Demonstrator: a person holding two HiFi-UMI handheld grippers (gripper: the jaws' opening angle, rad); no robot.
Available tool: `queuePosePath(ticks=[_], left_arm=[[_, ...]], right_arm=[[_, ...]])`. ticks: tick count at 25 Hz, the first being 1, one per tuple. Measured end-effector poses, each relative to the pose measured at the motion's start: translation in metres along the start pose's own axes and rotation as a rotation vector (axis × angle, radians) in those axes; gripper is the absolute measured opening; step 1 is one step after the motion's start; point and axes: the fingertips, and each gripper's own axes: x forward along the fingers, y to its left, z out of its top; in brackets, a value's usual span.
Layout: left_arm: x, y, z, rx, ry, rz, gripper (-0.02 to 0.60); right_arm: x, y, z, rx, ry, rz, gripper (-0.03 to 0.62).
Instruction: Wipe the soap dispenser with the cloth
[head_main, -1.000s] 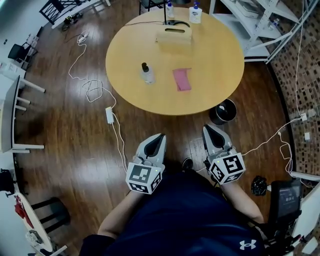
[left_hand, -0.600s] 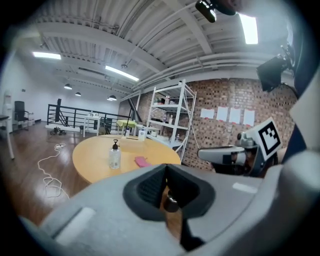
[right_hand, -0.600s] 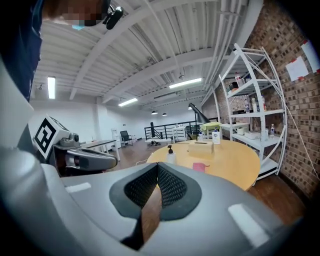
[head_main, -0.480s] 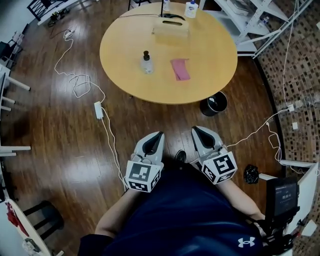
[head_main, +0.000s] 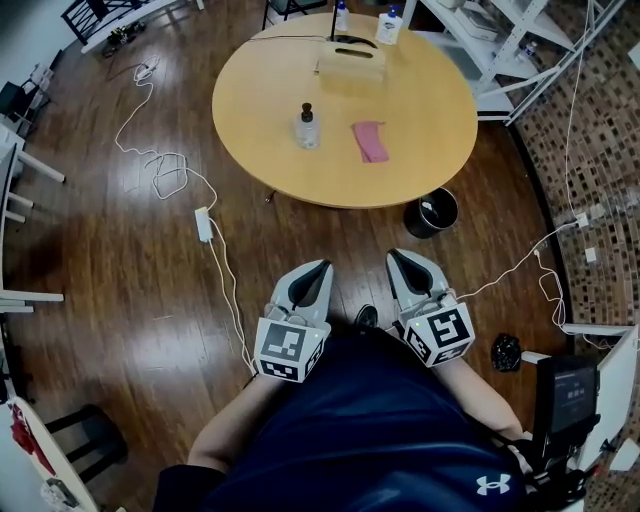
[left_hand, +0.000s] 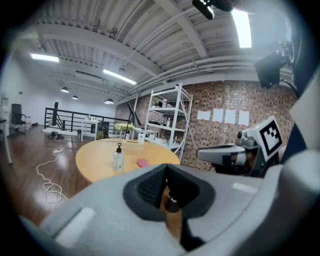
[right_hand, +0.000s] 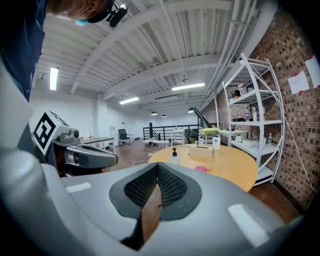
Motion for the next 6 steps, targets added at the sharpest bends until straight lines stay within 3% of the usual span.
queuePosePath(ticks=[6], left_arm=[[0.001, -0.013, 0.011, 0.017, -0.005, -0.003, 0.003]], right_arm=[[-0.009, -0.003, 0.014, 0.000, -0.018, 0.018, 0.009]])
